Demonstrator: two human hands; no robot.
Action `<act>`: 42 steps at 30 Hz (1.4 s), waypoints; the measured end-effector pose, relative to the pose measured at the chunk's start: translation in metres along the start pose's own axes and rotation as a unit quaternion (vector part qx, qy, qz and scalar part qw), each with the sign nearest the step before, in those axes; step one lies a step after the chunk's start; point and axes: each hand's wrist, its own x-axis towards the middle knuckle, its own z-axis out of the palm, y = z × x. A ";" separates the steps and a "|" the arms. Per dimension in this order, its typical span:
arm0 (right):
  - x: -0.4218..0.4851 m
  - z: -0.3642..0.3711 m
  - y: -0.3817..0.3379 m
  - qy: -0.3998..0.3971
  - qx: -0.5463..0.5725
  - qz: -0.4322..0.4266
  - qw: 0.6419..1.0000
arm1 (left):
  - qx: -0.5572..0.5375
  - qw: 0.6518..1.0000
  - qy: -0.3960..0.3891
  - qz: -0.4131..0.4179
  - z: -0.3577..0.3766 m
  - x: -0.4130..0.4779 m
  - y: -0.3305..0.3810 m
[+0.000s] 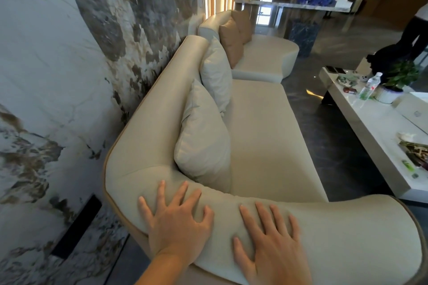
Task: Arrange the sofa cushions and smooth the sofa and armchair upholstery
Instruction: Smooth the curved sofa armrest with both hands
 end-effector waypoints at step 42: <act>0.180 0.049 -0.026 -0.123 -0.005 -0.049 0.991 | 0.013 0.997 -0.001 0.076 0.011 0.194 -0.033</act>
